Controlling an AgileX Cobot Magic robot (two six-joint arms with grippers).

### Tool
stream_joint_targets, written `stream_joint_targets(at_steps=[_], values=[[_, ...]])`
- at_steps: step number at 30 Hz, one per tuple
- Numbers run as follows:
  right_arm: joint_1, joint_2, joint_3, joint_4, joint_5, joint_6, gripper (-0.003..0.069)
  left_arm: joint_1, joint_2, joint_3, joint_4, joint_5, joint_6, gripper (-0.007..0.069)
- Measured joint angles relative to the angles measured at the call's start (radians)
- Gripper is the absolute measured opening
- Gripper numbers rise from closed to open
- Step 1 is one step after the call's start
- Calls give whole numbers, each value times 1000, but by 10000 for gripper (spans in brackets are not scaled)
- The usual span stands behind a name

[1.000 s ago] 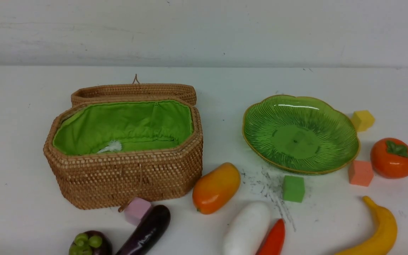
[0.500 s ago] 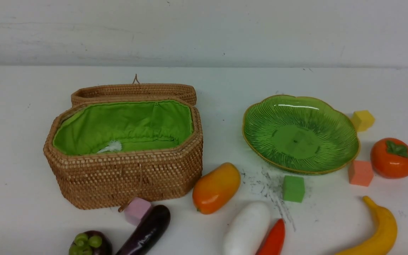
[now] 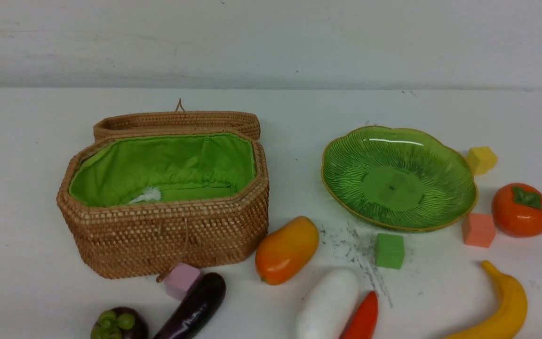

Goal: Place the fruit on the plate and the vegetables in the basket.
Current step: Use the left arm to grab an eggplant and put it into the left basket

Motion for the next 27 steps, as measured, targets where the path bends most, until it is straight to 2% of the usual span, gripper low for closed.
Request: stream_joint_targets(at_steps=[6,10,14,18,20,23,27], values=[[0,0,0,0,0,0,243,0,163,-276,60,142,0,239],[0,0,0,0,0,0,243,0,341,-441,28,367,0,239],[0,0,0,0,0,0,243,0,501,-492,16,537,0,239],[0,0,0,0,0,0,243,0,605,-494,-1,589,-10,239],[0,0,0,0,0,0,243,0,671,-494,-95,606,-63,239],[0,0,0,0,0,0,243,0,731,-494,-210,632,-79,239],[0,0,0,0,0,0,243,0,858,-505,-370,753,42,239]])
